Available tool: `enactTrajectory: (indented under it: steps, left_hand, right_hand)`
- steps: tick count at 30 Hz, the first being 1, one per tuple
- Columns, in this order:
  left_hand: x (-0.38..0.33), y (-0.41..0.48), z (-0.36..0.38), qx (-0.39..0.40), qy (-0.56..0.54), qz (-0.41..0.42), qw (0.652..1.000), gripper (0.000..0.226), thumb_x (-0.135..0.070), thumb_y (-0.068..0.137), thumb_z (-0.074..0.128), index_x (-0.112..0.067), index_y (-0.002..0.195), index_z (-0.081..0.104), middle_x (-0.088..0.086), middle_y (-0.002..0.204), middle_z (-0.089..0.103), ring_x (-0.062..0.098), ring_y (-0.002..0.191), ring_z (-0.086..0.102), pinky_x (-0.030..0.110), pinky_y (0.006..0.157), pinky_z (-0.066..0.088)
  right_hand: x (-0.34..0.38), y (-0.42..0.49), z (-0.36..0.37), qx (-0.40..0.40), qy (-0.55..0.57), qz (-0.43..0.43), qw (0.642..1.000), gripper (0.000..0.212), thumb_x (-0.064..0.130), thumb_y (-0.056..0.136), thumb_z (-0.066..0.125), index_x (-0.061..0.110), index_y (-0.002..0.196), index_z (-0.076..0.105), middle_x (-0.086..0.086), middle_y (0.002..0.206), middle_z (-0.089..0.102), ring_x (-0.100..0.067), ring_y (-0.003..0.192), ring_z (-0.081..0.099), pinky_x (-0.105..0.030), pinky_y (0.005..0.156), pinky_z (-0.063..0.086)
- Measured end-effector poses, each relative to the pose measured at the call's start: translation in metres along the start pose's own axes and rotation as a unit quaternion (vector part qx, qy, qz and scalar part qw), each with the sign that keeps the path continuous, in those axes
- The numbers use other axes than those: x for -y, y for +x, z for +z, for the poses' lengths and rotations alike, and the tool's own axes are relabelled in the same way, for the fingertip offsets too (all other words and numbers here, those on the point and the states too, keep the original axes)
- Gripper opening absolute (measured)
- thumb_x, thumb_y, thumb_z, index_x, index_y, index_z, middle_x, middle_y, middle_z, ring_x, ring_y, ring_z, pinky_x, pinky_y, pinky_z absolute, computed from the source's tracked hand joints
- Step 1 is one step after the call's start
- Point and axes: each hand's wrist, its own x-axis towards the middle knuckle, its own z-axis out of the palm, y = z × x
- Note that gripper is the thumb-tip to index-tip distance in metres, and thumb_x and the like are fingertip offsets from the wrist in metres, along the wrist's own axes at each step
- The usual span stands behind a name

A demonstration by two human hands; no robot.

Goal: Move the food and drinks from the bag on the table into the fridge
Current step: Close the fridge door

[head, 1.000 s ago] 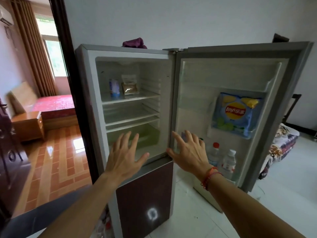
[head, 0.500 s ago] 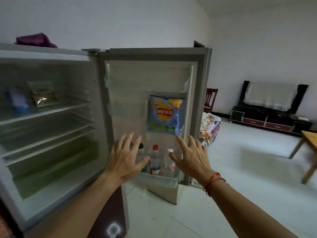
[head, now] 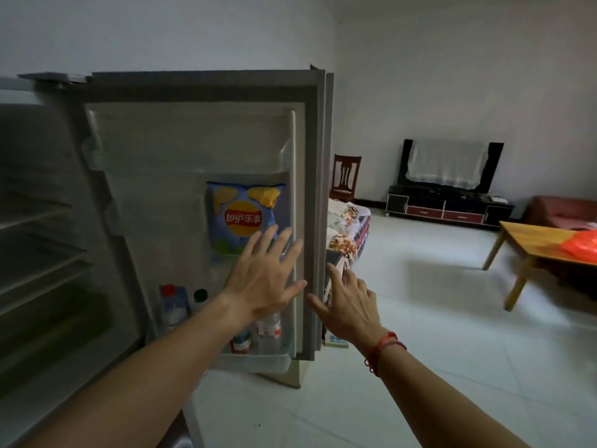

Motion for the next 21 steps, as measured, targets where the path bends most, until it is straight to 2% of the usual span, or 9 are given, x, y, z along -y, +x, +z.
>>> enactTrajectory:
  steps: [4,7,9,11,13,16,19,21]
  left_hand:
    - [-0.007,0.051,0.012,-0.019,0.047,0.061,0.997,0.076,-0.06,0.09,0.045,-0.014,0.149,0.036,0.018,0.156,0.031,0.039,0.145,0.024,0.054,0.117,0.024]
    - [-0.008,0.088,0.019,-0.024,0.083,0.074,0.994,0.073,-0.057,0.091,0.047,-0.015,0.149,0.034,0.019,0.158,0.024,0.04,0.147,0.016,0.057,0.118,0.017]
    - [-0.007,0.111,0.023,-0.031,0.095,0.078,0.992,0.067,-0.053,0.091,0.049,-0.015,0.145,0.042,0.02,0.159,0.022,0.039,0.147,0.014,0.057,0.119,0.012]
    - [-0.005,0.13,0.027,-0.039,0.101,0.08,0.991,0.062,-0.05,0.09,0.05,-0.015,0.141,0.049,0.02,0.159,0.022,0.039,0.148,0.013,0.056,0.118,0.009]
    - [-0.005,0.143,0.034,-0.04,0.112,0.078,0.99,0.06,-0.051,0.091,0.048,-0.017,0.141,0.049,0.019,0.161,0.017,0.038,0.149,0.008,0.057,0.119,0.005]
    - [-0.005,0.154,0.046,-0.036,0.136,0.063,0.988,0.062,-0.054,0.094,0.041,-0.019,0.145,0.044,0.018,0.163,0.005,0.036,0.15,-0.003,0.06,0.118,-0.002]
    - [0.0,0.154,0.055,-0.02,0.16,0.031,0.986,0.068,-0.056,0.097,0.031,-0.018,0.153,0.029,0.017,0.163,-0.007,0.034,0.15,-0.012,0.06,0.118,-0.004]
    - [0.002,0.152,0.056,-0.008,0.179,0.025,0.983,0.069,-0.055,0.097,0.028,-0.015,0.153,0.027,0.017,0.163,-0.008,0.032,0.15,-0.014,0.062,0.117,-0.003]
  right_hand:
    - [-0.009,0.035,0.014,0.028,0.053,0.02,0.998,0.094,0.079,0.089,0.036,0.026,0.159,0.005,-0.019,0.159,0.027,-0.037,0.143,0.034,-0.054,0.112,0.039]
    - [-0.018,0.063,0.025,0.026,0.108,0.032,0.993,0.1,0.077,0.089,0.044,0.021,0.16,0.003,-0.018,0.159,0.028,-0.036,0.142,0.037,-0.049,0.112,0.042]
    - [-0.022,0.081,0.032,0.043,0.143,0.044,0.988,0.101,0.074,0.089,0.049,0.021,0.16,0.002,-0.019,0.158,0.03,-0.036,0.141,0.038,-0.048,0.112,0.042]
    - [-0.023,0.095,0.042,0.059,0.176,0.055,0.981,0.106,0.077,0.083,0.051,0.027,0.16,-0.002,-0.018,0.16,0.029,-0.038,0.143,0.036,-0.053,0.114,0.04]
    - [-0.023,0.105,0.052,0.068,0.204,0.059,0.975,0.114,0.08,0.076,0.054,0.03,0.159,-0.007,-0.016,0.164,0.021,-0.037,0.148,0.03,-0.056,0.117,0.035]
    - [-0.018,0.116,0.058,0.09,0.251,0.053,0.962,0.118,0.068,0.081,0.065,0.026,0.159,-0.014,-0.014,0.167,0.013,-0.035,0.15,0.027,-0.052,0.119,0.032]
    - [-0.012,0.122,0.062,0.088,0.294,0.05,0.95,0.122,0.059,0.084,0.07,0.022,0.159,-0.019,-0.014,0.169,0.005,-0.034,0.152,0.02,-0.05,0.122,0.028]
    - [-0.011,0.126,0.064,0.086,0.309,0.039,0.946,0.125,0.059,0.083,0.071,0.023,0.157,-0.022,-0.013,0.169,0.003,-0.033,0.153,0.019,-0.05,0.122,0.027]
